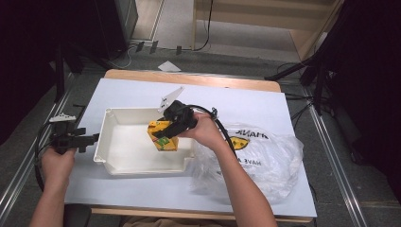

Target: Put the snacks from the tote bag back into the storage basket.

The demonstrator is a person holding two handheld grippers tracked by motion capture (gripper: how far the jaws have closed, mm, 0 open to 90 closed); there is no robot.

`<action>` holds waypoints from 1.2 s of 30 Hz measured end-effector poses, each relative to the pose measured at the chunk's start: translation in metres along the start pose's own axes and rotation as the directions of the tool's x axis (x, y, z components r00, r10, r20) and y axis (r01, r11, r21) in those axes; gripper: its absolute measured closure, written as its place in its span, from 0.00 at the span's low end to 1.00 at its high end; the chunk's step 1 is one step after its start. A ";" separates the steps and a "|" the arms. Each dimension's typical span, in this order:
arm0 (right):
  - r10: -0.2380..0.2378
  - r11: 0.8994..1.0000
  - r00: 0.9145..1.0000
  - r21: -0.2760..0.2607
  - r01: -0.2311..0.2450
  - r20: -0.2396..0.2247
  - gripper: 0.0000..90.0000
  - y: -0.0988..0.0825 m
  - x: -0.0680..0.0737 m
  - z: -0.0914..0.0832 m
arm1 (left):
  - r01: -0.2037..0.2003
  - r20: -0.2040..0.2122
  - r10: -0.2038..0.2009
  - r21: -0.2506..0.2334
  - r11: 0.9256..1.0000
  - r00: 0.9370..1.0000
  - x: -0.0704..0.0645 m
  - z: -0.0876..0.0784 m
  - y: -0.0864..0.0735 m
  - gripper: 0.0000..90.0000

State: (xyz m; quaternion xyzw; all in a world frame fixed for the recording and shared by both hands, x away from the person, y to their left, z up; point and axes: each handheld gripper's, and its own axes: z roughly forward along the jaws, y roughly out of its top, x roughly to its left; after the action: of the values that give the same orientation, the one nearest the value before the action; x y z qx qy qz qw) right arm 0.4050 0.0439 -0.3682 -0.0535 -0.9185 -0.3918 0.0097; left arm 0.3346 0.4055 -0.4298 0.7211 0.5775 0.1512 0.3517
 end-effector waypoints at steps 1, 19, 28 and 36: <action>0.000 1.000 1.000 0.000 0.000 0.000 0.58 0.000 0.000 0.000 | 0.000 0.000 0.000 0.000 1.000 1.000 0.000 0.000 0.000 0.19; -0.010 0.999 1.000 0.047 0.011 -0.019 0.58 0.001 0.003 0.025 | 0.001 0.000 -0.001 0.000 1.000 1.000 0.000 0.000 0.000 0.19; -0.032 0.997 0.999 0.062 0.034 -0.025 0.57 -0.003 0.004 0.023 | 0.000 0.000 0.000 0.000 1.000 1.000 0.000 0.000 0.000 0.19; -0.031 0.998 0.999 0.060 0.033 -0.039 0.57 -0.014 0.002 0.017 | 0.001 -0.002 -0.001 0.004 1.000 1.000 -0.001 0.001 0.000 0.19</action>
State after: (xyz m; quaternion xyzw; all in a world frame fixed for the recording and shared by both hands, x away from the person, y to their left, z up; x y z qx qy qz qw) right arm 0.4024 0.0462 -0.3898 -0.0311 -0.9304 -0.3647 0.0225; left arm 0.3348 0.4047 -0.4302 0.7212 0.5785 0.1507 0.3499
